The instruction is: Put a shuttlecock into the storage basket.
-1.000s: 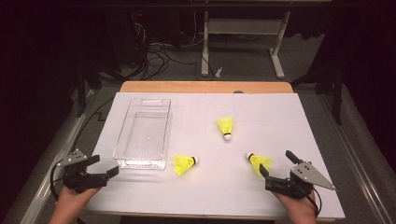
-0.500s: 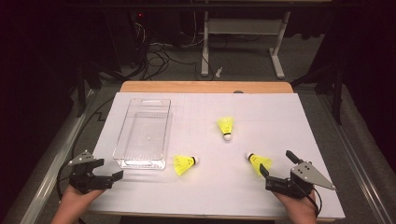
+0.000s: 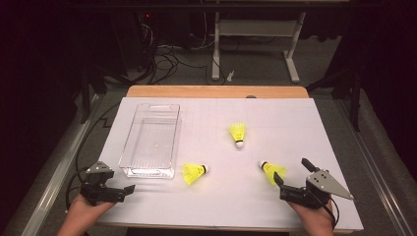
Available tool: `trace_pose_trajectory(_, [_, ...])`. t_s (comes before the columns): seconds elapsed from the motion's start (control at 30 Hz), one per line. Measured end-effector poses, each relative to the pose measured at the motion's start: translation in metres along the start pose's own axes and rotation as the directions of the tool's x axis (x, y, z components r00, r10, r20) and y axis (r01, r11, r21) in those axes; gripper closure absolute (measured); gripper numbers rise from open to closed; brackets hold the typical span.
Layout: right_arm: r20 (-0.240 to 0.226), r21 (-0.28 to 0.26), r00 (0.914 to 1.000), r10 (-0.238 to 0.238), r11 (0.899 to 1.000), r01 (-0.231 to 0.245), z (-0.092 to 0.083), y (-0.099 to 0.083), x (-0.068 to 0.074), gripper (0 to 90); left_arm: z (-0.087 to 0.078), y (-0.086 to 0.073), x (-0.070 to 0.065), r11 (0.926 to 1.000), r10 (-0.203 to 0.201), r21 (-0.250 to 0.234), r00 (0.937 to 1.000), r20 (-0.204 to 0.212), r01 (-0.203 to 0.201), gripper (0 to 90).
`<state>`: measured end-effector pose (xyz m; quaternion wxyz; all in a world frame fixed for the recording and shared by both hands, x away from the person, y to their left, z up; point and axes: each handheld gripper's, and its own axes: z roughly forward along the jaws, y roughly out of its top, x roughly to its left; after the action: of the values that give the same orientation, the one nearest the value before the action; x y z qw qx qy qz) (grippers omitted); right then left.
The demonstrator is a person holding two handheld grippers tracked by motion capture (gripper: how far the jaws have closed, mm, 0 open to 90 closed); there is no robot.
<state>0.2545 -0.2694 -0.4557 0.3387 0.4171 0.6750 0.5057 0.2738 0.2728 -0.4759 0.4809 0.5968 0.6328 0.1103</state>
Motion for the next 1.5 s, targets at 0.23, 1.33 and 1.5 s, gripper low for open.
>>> trace_pose_trajectory(0.23, [0.015, 0.026, 0.9997, 0.017, 1.000, -0.018, 0.004, 0.003, -0.001, 0.4, -0.001, 0.003, -0.004, 0.9993, -0.025, 0.029, 0.9996, -0.011, 0.025, 0.7])
trace_pose_trajectory(1.33, [0.022, 0.037, 0.9998, 0.001, 0.999, -0.002, 0.003, -0.002, -0.001, 0.4, -0.002, 0.003, -0.016, 0.9261, 0.004, 0.377, 0.9971, -0.076, 0.025, 0.7])
trace_pose_trajectory(1.5, [0.018, 0.040, 0.9998, -0.005, 0.999, 0.004, 0.003, -0.003, 0.000, 0.4, -0.001, 0.005, -0.019, 0.9143, 0.000, 0.404, 0.9970, -0.078, 0.032, 0.7])
